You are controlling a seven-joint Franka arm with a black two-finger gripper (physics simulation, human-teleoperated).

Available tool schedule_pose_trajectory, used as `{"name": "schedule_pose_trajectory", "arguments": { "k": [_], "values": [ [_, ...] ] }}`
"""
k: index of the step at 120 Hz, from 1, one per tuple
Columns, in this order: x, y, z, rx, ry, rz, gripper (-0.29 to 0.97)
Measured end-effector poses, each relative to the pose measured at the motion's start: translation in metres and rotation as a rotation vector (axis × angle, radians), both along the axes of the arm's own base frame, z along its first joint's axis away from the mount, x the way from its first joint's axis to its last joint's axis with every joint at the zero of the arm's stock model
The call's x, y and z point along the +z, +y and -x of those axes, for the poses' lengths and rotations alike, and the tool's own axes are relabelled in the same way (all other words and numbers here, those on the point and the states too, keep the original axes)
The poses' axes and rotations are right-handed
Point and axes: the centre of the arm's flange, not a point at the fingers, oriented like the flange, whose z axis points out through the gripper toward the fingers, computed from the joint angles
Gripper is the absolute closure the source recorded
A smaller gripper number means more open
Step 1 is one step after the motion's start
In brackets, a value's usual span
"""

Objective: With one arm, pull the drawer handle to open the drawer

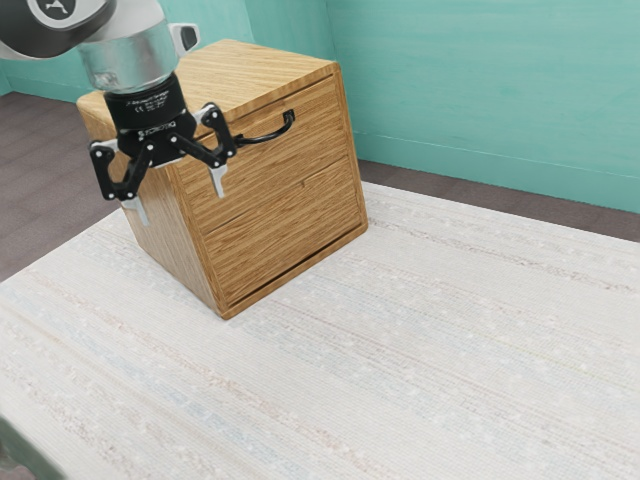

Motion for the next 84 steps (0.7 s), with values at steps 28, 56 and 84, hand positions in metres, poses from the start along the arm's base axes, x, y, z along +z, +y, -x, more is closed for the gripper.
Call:
{"name": "schedule_pose_trajectory", "arguments": {
  "k": [28,56,84],
  "values": [
    [0.014,0.003,0.005,0.155,-0.026,0.000,0.02],
    [0.089,0.031,0.033,0.409,-0.219,-0.013,0.02],
    [0.079,0.067,0.007,0.703,-0.380,-0.111,0.03]
  ]
}}
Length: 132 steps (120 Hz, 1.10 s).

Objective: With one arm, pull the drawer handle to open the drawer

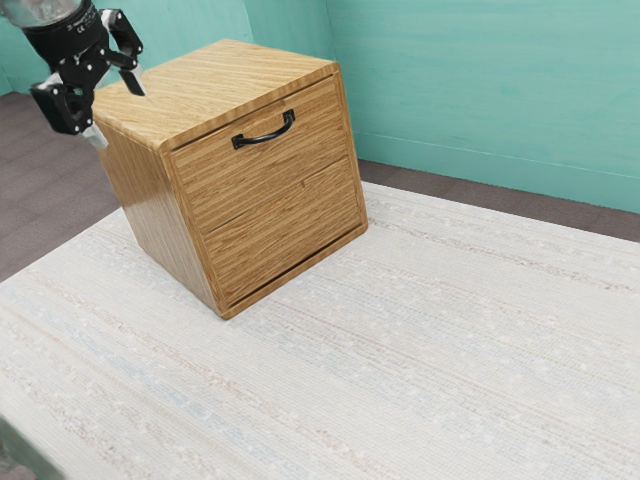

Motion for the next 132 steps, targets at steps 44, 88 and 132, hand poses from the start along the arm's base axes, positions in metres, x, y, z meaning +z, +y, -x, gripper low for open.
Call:
{"name": "schedule_pose_trajectory", "arguments": {
  "k": [44,88,132],
  "values": [
    [-0.043,-0.152,-0.071,0.050,-0.109,-0.031,0.03],
    [-0.068,-0.208,-0.109,0.334,-0.207,0.037,0.05],
    [-0.080,-0.187,-0.135,0.740,-0.291,0.162,0.13]
  ]
}}
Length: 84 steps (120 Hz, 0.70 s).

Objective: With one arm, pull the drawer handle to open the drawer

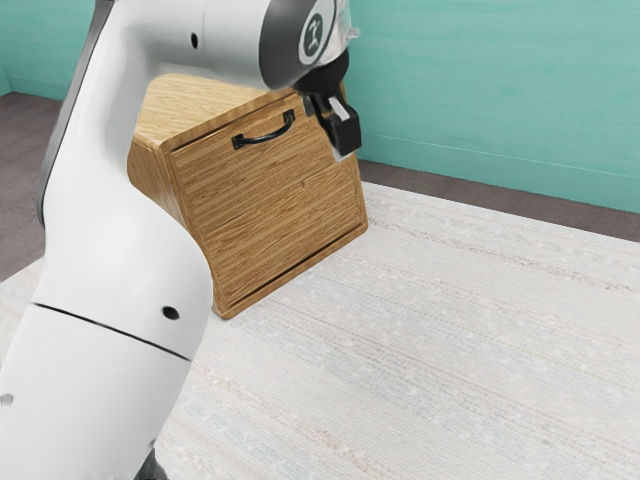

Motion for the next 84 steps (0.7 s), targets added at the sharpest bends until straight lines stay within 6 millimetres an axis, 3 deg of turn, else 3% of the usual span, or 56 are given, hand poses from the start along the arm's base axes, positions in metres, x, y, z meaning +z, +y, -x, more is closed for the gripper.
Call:
{"name": "schedule_pose_trajectory", "arguments": {
  "k": [28,49,66,84],
  "values": [
    [-0.030,0.010,-0.021,0.161,-0.017,0.120,0.16],
    [-0.037,0.013,-0.027,0.229,-0.040,0.151,0.20],
    [-0.035,0.046,-0.031,0.285,-0.068,0.134,0.21],
    [-0.039,0.054,-0.036,0.287,-0.060,0.027,0.24]
  ]
}}
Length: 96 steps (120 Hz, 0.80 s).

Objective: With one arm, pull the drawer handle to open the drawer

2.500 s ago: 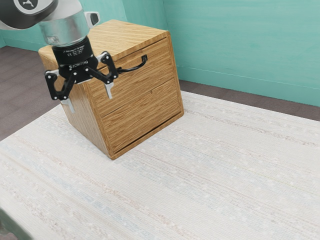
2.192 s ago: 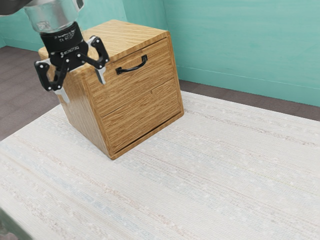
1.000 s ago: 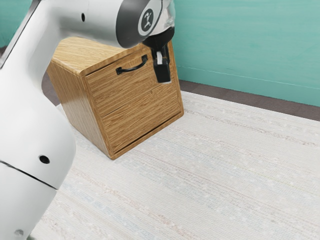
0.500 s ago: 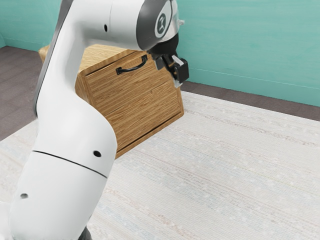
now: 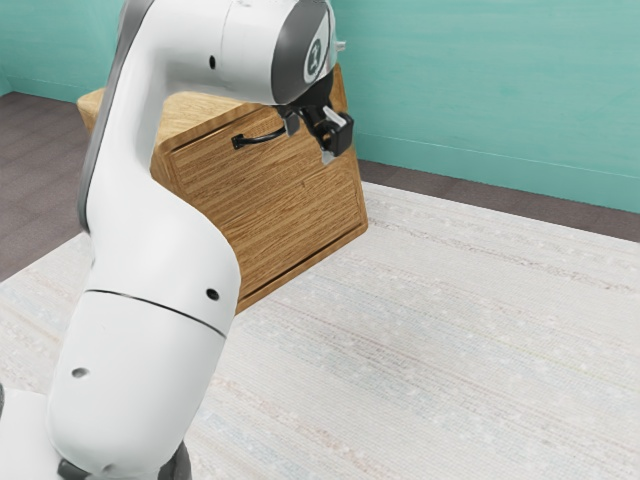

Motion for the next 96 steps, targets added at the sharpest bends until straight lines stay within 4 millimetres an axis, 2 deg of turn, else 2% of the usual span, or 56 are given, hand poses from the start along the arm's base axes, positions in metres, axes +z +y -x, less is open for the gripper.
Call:
{"name": "schedule_pose_trajectory", "arguments": {
  "k": [19,26,53,63,84,96],
  "values": [
    [0.001,-0.008,-0.006,-0.059,0.009,-0.097,0.28],
    [-0.001,-0.004,-0.011,-0.074,0.009,-0.131,0.28],
    [-0.006,0.040,-0.026,-0.125,-0.004,-0.229,0.29],
    [-0.015,0.057,-0.033,-0.147,0.008,-0.239,0.30],
    [-0.022,0.068,-0.040,-0.205,0.021,-0.260,0.31],
    [-0.027,0.083,-0.038,-0.207,0.042,-0.258,0.31]
  ]
}}
